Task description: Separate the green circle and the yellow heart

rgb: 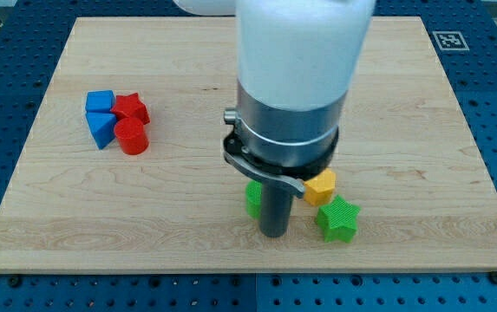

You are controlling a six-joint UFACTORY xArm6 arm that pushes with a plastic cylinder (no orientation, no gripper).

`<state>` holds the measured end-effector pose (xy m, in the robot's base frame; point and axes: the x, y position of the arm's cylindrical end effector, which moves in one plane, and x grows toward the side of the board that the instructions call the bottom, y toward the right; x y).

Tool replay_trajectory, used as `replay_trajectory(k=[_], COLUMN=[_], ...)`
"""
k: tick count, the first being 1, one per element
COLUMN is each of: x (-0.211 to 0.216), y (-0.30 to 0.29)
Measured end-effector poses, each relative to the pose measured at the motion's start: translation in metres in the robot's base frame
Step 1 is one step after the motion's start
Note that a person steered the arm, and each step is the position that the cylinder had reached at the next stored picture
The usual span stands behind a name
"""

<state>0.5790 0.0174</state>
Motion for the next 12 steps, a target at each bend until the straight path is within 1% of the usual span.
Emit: replay_trajectory(k=[1, 2, 3, 4, 5, 8, 9, 12], x=[-0.011, -0.011, -0.016, -0.025, -0.025, -0.026, -0.035, -0.066], y=[-0.019, -0.027, -0.016, 0.026, 0.028, 0.011, -0.011, -0.005])
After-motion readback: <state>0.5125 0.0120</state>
